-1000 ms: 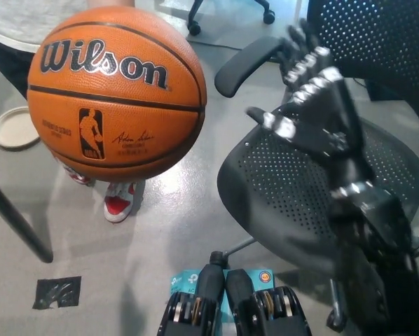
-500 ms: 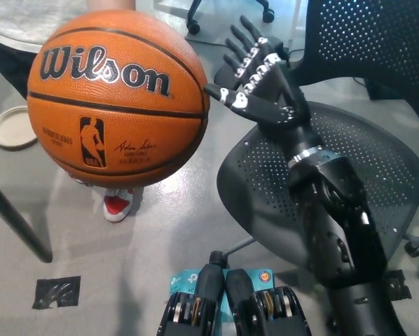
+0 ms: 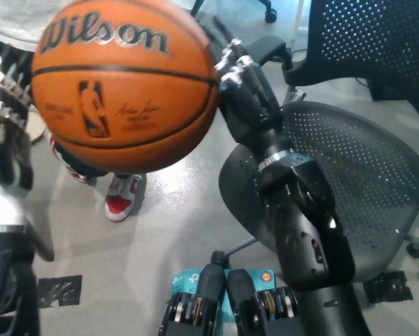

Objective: The robot grabs the basketball from a person using both hands and then drops it on the black chair in the front

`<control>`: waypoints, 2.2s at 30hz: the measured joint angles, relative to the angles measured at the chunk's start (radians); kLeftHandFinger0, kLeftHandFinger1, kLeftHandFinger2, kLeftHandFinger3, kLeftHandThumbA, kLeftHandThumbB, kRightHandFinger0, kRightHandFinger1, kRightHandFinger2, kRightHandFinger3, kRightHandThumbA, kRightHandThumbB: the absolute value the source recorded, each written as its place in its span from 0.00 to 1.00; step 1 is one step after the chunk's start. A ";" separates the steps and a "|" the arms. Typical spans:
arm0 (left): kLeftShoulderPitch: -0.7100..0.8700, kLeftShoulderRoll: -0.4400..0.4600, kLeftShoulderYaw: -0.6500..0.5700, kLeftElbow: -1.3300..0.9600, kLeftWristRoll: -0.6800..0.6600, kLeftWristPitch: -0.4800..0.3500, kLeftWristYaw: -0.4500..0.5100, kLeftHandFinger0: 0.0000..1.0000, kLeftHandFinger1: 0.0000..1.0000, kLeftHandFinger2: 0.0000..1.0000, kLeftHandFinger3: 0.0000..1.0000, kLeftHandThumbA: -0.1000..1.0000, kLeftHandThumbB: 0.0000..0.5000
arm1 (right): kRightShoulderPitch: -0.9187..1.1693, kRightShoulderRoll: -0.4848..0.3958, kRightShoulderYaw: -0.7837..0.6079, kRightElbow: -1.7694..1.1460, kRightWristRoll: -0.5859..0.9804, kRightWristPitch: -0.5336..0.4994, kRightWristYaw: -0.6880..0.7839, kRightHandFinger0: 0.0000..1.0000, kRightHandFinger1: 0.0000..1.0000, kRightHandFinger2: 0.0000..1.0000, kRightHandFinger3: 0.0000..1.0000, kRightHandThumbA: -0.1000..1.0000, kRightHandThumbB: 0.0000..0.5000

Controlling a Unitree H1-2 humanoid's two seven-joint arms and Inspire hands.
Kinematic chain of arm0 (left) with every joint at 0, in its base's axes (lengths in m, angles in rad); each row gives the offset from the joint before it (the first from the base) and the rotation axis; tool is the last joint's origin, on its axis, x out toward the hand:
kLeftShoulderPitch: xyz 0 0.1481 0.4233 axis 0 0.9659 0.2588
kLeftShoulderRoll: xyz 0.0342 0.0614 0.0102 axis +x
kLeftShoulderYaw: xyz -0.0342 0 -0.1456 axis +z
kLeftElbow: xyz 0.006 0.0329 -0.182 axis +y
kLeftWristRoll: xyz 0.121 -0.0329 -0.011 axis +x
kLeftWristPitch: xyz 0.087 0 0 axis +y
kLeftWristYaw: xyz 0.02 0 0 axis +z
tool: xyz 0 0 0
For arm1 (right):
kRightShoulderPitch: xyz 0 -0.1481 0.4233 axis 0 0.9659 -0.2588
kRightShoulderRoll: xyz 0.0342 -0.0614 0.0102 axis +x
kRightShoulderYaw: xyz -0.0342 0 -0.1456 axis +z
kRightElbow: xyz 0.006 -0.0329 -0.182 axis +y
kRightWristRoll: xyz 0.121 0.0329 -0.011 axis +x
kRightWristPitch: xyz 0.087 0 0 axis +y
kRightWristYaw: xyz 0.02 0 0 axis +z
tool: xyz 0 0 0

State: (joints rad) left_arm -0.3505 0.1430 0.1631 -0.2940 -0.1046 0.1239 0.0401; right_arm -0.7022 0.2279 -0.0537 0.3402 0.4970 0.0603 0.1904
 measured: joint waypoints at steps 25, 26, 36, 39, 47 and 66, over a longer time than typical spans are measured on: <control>-0.004 0.045 -0.167 0.098 0.267 -0.005 0.128 1.00 1.00 1.00 1.00 1.00 0.46 | 0.095 0.026 0.135 0.284 -0.073 -0.326 -0.075 1.00 1.00 1.00 1.00 1.00 0.21; -0.008 0.068 -0.184 0.098 0.287 0.005 0.127 1.00 1.00 1.00 1.00 1.00 0.50 | 0.095 0.027 0.137 0.282 -0.073 -0.326 -0.080 1.00 1.00 1.00 1.00 1.00 0.25; -0.041 0.209 -0.308 0.123 0.480 0.027 0.129 1.00 1.00 1.00 1.00 1.00 0.57 | 0.116 0.038 0.152 0.230 -0.092 -0.301 -0.105 1.00 1.00 1.00 1.00 1.00 0.63; -0.049 0.194 -0.308 0.134 0.484 0.026 0.134 1.00 1.00 1.00 1.00 1.00 0.56 | 0.117 0.036 0.153 0.202 -0.104 -0.279 -0.132 1.00 1.00 1.00 1.00 1.00 0.64; -0.098 0.168 -0.312 0.135 0.485 0.052 0.133 1.00 1.00 1.00 1.00 1.00 0.48 | 0.124 0.021 0.147 0.082 -0.114 -0.203 -0.194 1.00 1.00 1.00 1.00 1.00 0.59; -0.531 0.045 -0.468 0.256 0.559 0.171 0.078 1.00 1.00 1.00 1.00 1.00 0.49 | 0.046 -0.108 -0.035 -0.312 -0.064 0.030 -0.351 1.00 1.00 1.00 1.00 1.00 0.68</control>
State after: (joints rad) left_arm -0.8810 0.1880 -0.3049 -0.0383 0.4542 0.2945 0.1180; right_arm -0.6561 0.1204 -0.0884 0.0279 0.4333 0.0905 -0.1605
